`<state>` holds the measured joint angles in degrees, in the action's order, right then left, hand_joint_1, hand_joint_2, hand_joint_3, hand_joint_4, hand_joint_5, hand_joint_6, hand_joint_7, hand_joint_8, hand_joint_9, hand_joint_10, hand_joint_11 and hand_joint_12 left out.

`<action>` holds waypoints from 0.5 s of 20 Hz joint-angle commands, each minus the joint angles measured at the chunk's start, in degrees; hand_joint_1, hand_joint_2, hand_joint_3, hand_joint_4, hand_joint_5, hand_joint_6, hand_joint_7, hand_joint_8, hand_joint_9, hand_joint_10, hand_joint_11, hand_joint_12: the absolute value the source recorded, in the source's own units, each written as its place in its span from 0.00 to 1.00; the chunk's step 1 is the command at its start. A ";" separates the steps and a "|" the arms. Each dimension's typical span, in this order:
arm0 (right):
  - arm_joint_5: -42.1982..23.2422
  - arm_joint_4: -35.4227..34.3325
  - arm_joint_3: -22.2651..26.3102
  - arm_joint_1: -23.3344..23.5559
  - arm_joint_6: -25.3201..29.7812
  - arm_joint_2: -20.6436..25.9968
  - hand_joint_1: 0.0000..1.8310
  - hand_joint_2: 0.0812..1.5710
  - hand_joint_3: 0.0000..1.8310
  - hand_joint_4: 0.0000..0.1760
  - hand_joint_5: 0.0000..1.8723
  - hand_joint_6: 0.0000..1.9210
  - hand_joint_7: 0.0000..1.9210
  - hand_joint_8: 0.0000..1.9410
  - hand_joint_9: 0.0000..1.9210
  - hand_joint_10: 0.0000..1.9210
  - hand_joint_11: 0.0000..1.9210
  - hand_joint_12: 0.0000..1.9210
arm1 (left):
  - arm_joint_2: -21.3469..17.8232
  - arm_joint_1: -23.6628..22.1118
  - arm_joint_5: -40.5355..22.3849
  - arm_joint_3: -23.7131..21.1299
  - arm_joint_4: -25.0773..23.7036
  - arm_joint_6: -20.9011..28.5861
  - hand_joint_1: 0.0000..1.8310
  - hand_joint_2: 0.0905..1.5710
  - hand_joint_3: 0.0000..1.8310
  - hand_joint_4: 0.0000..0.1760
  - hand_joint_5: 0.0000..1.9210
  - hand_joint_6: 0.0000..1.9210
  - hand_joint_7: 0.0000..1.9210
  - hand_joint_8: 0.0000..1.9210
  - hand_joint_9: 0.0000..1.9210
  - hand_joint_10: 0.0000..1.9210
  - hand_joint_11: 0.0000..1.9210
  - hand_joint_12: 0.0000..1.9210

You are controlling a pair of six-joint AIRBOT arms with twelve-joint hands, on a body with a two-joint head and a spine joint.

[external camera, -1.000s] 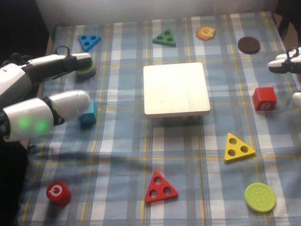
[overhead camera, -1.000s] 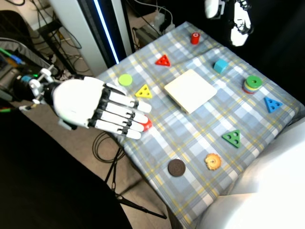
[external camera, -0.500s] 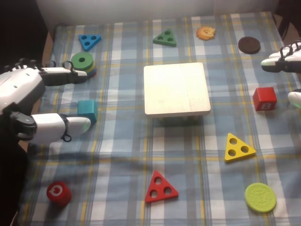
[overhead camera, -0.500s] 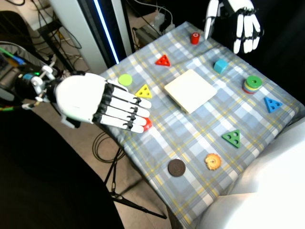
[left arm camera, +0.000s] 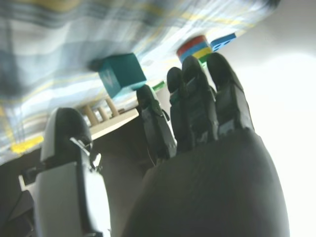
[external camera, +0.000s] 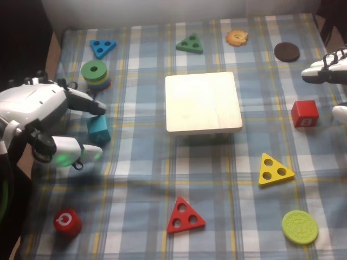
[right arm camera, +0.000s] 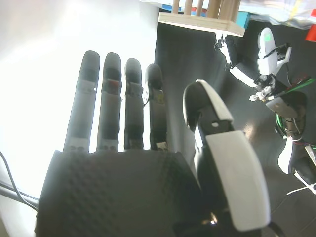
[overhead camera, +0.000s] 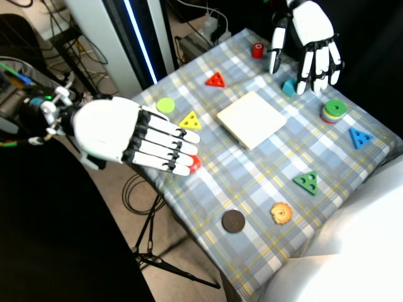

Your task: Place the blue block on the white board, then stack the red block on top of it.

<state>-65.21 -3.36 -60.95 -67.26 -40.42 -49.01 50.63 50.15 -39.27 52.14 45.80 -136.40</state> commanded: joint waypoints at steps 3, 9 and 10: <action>-6.62 -0.88 -0.31 0.78 0.44 0.13 0.28 0.89 0.00 0.00 0.27 0.00 0.28 0.00 0.26 0.00 0.21 0.09 | 0.84 -1.43 -4.88 1.15 -0.81 -0.09 0.48 0.61 0.00 0.79 0.39 0.00 0.26 0.00 0.21 0.00 0.00 0.30; -6.60 -0.88 -0.38 0.78 0.44 0.11 0.28 0.90 0.00 0.00 0.27 0.00 0.28 0.00 0.26 0.00 0.21 0.09 | 2.34 -2.49 -3.72 2.78 0.57 -1.28 0.48 0.59 0.00 0.71 0.40 0.00 0.27 0.00 0.22 0.00 0.00 0.29; -6.60 -0.89 -0.38 0.76 0.45 0.11 0.28 0.90 0.00 0.00 0.27 0.00 0.28 0.00 0.27 0.00 0.21 0.09 | 2.39 -2.50 -3.75 2.77 1.07 -2.21 0.47 0.59 0.00 0.70 0.40 0.00 0.27 0.00 0.22 0.00 0.00 0.29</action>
<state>-64.97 -3.20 -61.06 -67.26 -40.34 -49.01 52.71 48.21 -38.00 54.52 48.40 -138.37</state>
